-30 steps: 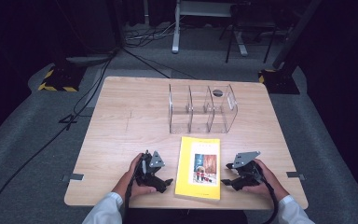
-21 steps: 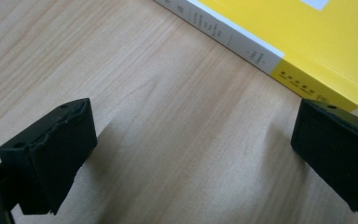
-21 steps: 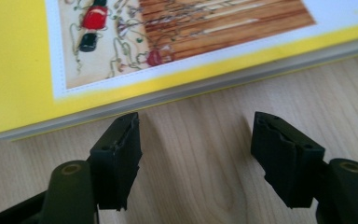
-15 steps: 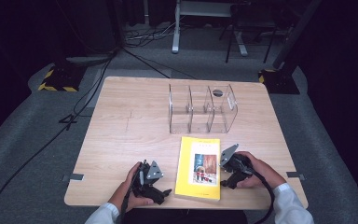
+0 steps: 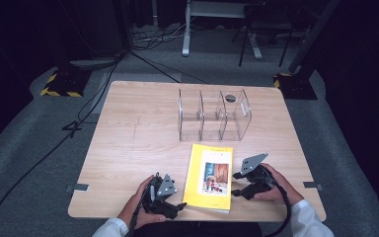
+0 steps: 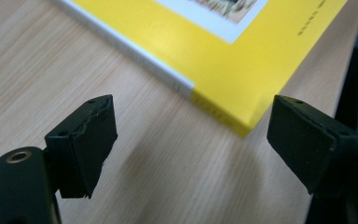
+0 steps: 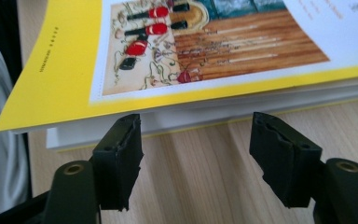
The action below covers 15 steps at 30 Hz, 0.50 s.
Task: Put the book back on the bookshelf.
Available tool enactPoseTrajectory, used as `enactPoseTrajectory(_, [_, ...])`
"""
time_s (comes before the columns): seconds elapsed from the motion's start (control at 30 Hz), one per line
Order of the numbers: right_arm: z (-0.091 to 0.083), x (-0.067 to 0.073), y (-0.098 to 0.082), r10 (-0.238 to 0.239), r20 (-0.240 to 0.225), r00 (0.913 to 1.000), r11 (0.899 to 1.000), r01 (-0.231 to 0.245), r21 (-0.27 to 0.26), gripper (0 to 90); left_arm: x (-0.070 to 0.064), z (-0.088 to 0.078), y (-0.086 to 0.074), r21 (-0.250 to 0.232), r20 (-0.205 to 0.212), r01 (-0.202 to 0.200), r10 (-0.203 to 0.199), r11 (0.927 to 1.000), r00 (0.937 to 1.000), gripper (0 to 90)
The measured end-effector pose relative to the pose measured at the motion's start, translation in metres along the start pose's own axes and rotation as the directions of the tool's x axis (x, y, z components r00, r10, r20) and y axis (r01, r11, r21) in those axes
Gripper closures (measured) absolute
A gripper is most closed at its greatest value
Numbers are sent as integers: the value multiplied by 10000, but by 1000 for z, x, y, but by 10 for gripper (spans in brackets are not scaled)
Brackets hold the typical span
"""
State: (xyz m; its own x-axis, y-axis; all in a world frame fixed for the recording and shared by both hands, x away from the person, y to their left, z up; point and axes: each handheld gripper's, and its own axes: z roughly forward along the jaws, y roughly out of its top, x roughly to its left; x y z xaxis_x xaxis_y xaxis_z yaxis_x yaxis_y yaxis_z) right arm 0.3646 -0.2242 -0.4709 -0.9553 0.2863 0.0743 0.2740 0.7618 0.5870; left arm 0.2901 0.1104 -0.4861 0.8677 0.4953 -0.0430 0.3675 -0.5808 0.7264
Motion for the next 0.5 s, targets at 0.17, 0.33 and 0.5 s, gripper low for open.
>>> enactPoseTrajectory(0.17, [3, 6, 6, -251, 50, 9997, 9996, 252, -122, 350, -20, 9, 14, -3, 313, -688, 687, 9976, 9971, 161])
enactPoseTrajectory(0.33, [3, 11, 11, -163, 206, 9997, 9990, 172, -424, 349, -38, 25, 21, 504, 451, -1397, 1375, 9889, 9895, 163])
enactPoseTrajectory(0.5, [-1, 12, 16, 214, 226, 9995, 9932, -186, -1152, 349, -43, 34, 25, 503, 196, -1458, 1450, 9880, 9892, 159])
